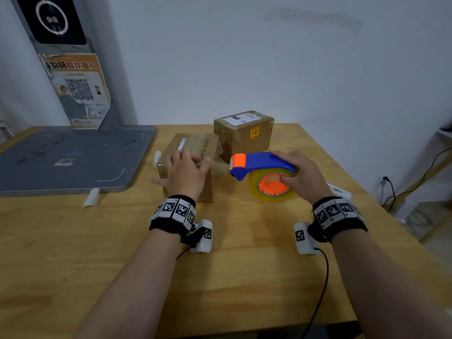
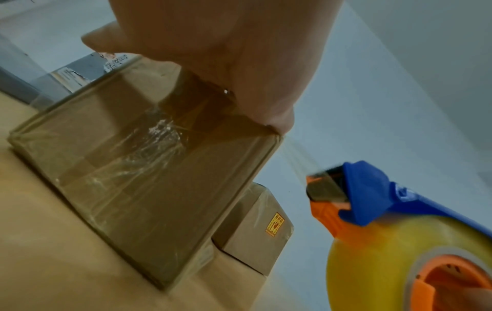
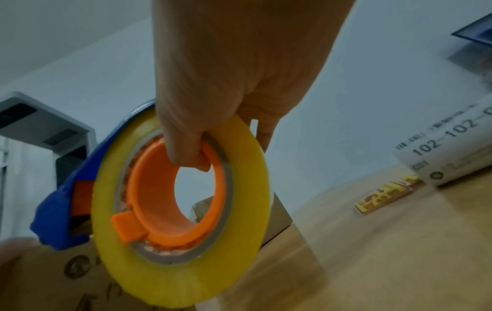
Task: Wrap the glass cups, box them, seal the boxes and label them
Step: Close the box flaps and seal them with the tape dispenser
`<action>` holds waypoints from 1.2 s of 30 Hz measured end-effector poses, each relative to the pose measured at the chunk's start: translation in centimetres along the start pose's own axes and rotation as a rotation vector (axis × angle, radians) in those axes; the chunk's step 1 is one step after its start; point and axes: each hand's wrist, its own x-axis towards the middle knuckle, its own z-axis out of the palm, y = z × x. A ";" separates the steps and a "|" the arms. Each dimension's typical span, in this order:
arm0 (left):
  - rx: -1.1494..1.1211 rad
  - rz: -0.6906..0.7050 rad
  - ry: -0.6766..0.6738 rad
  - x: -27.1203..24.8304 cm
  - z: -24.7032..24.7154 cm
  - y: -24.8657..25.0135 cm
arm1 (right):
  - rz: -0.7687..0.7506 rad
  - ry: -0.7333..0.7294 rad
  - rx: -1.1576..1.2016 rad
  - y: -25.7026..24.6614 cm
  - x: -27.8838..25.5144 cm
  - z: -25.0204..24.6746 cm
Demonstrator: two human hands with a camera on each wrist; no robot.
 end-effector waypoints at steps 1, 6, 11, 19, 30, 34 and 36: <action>0.004 0.002 0.001 -0.1 0.0 0.0 | -0.001 -0.012 -0.032 -0.3 0.2 0.2; 0.061 -0.017 -0.012 -0.6 -0.1 0.9 | -0.035 -0.040 -0.223 -2.8 1.1 1.3; 0.124 -0.019 0.011 -1.1 -0.4 1.7 | 0.026 -0.040 -0.354 -7.1 3.0 1.8; 0.122 0.001 -0.082 -0.9 -0.8 1.9 | 0.490 -0.019 -0.211 -5.6 3.7 1.1; -0.175 -0.065 0.094 1.2 -3.8 -2.2 | 0.938 0.048 0.277 -1.6 3.7 5.8; -0.594 -0.226 -0.063 2.6 -4.4 -5.3 | 0.834 -0.009 -0.027 -5.3 4.7 5.2; -0.617 -0.249 -0.146 2.7 -4.6 -5.7 | 0.722 0.021 -0.064 -7.5 5.3 6.0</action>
